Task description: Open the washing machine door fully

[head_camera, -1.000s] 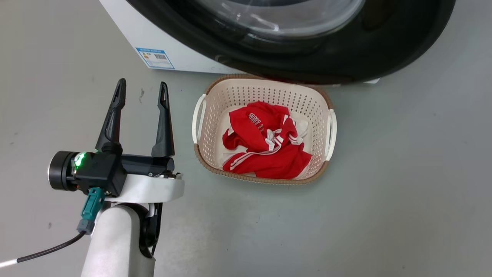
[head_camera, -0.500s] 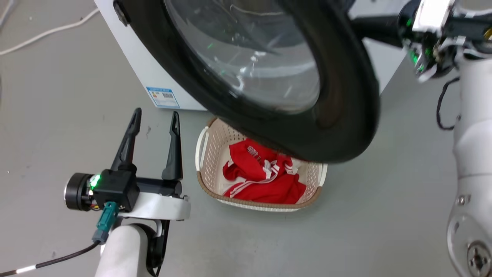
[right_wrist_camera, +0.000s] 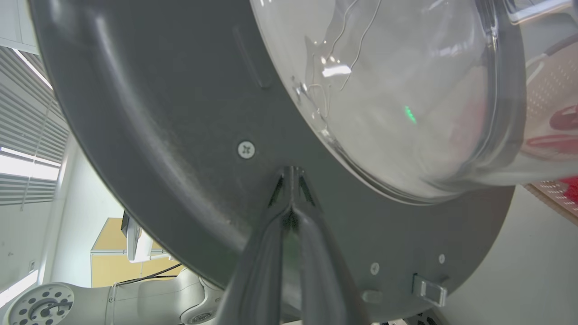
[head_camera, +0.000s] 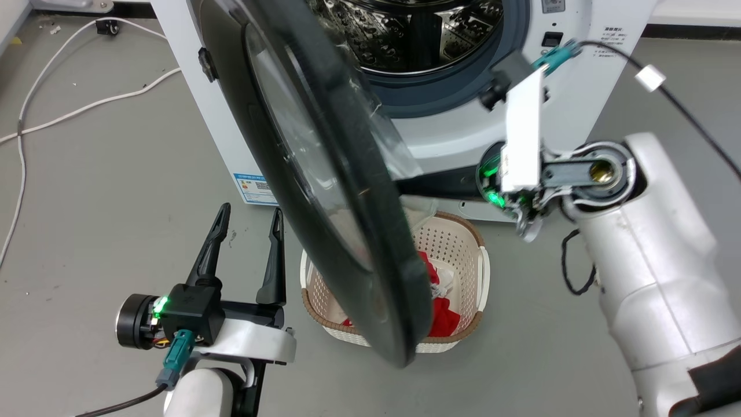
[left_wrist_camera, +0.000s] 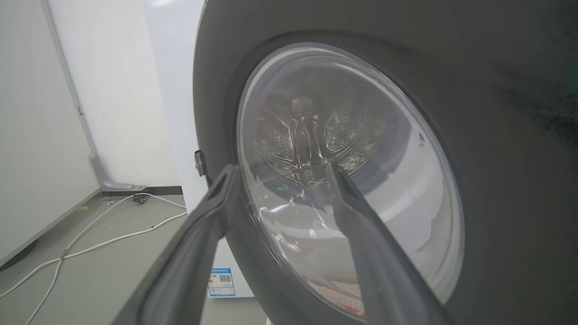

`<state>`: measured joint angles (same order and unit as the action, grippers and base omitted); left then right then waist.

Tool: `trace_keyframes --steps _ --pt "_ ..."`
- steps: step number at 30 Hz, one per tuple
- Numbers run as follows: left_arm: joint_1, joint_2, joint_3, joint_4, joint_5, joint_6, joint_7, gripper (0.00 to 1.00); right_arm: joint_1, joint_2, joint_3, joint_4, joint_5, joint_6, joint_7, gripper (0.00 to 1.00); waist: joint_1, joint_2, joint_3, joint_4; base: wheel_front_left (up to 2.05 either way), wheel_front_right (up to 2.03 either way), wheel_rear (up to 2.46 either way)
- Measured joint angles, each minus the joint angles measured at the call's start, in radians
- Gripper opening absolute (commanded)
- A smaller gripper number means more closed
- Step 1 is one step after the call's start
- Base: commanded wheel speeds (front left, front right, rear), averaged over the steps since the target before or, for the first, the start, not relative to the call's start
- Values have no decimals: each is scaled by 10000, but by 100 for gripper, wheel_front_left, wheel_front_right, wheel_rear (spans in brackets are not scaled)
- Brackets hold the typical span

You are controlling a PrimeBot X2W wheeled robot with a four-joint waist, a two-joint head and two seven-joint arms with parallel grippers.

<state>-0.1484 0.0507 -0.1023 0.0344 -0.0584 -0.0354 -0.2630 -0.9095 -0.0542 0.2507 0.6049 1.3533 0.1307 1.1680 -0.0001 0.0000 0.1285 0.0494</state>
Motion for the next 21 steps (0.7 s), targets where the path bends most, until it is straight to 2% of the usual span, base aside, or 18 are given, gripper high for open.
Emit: trace_keyframes --steps 5,7,10,15,16,17,18,19,21 --pt "13 0 -79 36 -65 13 0 100 281 13 988 -259 658 0 -468 0 0 0 -97 4 0 0 0" --pt "79 0 -88 40 -67 48 0 100 471 13 1325 -474 1097 0 -1068 0 0 0 -169 -28 0 0 0" --pt "193 0 -65 35 -69 88 0 100 779 31 1239 -865 1244 0 -2102 0 0 0 -244 -83 0 0 0" --pt "300 0 15 31 -79 104 0 100 1633 33 456 -1603 1087 0 -4477 0 0 1 -345 -215 0 0 0" --pt "331 0 36 35 -79 104 0 100 1842 21 288 -1753 999 0 -4909 7 0 0 -370 -246 0 0 0" --pt "356 -2 56 46 -79 104 0 100 2082 17 81 -1908 965 0 -5371 44 0 0 -399 -274 0 0 0" --pt "376 0 75 52 -79 104 0 100 2344 -17 -123 -2052 872 0 -5837 97 0 0 -427 -300 0 0 0" --pt "384 -2 88 58 -77 104 0 100 2594 -65 -282 -2199 734 0 -6263 100 0 0 -453 -319 0 0 0" --pt "409 0 121 84 -79 104 0 100 3121 -159 -686 -2447 428 0 -7235 100 0 0 -525 -355 0 0 0"
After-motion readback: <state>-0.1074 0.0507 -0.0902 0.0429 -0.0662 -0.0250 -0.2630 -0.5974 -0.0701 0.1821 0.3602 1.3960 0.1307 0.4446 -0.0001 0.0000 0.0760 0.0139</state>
